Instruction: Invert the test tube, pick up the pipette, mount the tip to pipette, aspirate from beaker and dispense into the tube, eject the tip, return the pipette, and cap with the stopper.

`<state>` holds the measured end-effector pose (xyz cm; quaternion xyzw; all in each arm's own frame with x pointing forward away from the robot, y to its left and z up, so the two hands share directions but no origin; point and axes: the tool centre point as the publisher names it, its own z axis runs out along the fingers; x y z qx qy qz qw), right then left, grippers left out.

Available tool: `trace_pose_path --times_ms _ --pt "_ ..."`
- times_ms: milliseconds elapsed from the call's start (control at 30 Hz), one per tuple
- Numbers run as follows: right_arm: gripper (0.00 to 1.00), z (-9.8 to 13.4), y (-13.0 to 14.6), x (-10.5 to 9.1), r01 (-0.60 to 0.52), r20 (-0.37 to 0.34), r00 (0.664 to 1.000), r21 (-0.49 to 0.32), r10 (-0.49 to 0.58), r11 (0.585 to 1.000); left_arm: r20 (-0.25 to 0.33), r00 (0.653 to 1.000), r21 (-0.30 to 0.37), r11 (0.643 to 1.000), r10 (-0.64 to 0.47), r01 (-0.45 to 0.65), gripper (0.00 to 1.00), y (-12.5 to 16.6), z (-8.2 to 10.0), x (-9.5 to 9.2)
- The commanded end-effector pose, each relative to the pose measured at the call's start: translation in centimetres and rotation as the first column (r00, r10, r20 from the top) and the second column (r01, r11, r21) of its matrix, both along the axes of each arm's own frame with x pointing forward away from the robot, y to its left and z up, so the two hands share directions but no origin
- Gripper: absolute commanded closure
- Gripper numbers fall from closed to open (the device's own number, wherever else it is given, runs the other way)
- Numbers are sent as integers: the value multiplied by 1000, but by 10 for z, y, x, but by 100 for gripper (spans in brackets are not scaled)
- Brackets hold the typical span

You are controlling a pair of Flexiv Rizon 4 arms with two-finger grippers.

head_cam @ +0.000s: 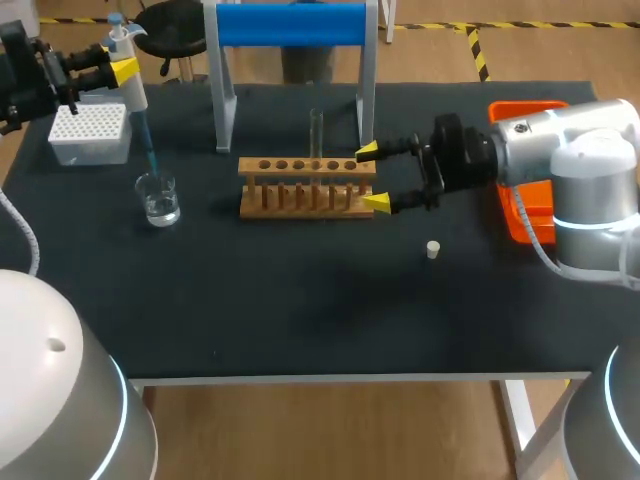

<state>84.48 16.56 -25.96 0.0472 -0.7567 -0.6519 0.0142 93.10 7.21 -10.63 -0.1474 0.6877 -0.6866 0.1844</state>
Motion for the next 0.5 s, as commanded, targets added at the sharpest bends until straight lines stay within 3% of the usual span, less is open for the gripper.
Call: trace_pose_path --times_ms 33,400,500 --pt "0 0 -1 0 -2 0 1000 -2 2 1000 1 1000 0 1000 0 0 100 0 0 0" --pt "0 0 -1 0 -2 0 1000 -2 2 1000 1 1000 0 1000 0 0 100 0 0 0" --pt "0 2 12 -6 33 22 999 -34 -33 999 1 1000 0 1000 0 0 100 0 0 0"
